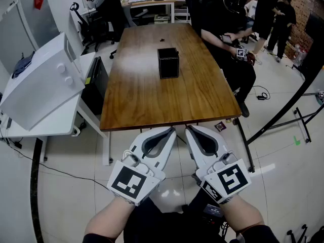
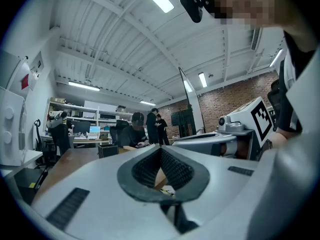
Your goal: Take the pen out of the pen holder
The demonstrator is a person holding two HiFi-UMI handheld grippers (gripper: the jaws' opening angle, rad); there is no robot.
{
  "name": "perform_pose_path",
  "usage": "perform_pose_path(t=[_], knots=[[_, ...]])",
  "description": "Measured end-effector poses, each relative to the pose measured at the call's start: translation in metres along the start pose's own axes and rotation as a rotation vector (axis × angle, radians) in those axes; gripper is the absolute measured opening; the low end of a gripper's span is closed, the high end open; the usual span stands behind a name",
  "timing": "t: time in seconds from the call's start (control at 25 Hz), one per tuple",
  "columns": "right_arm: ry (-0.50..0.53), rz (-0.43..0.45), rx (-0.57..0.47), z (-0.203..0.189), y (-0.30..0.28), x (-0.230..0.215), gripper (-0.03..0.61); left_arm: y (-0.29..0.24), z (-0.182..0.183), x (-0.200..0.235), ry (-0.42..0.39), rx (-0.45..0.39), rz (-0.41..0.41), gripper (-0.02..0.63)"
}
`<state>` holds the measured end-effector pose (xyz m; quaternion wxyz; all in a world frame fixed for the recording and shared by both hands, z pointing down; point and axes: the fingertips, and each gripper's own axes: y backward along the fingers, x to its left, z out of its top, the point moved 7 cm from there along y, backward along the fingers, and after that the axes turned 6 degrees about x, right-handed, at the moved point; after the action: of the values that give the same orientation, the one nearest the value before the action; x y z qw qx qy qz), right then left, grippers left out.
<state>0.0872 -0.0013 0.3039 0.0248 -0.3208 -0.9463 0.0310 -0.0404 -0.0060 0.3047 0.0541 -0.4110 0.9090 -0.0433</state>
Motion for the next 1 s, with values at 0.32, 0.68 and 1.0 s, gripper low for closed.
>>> perform_pose_path(t=[0.32, 0.68, 1.0], knots=[[0.000, 0.006, -0.004, 0.003, -0.052, -0.044, 0.044, -0.041, 0.004, 0.042, -0.014, -0.003, 0.014, -0.008], [0.002, 0.006, 0.000, 0.009, -0.089, -0.081, 0.069, -0.067, 0.004, 0.072, 0.003, 0.000, 0.048, -0.008], [0.010, 0.003, 0.004, 0.017, -0.116, -0.101, 0.082, -0.079, 0.011, 0.094, -0.009, -0.009, 0.070, -0.008]])
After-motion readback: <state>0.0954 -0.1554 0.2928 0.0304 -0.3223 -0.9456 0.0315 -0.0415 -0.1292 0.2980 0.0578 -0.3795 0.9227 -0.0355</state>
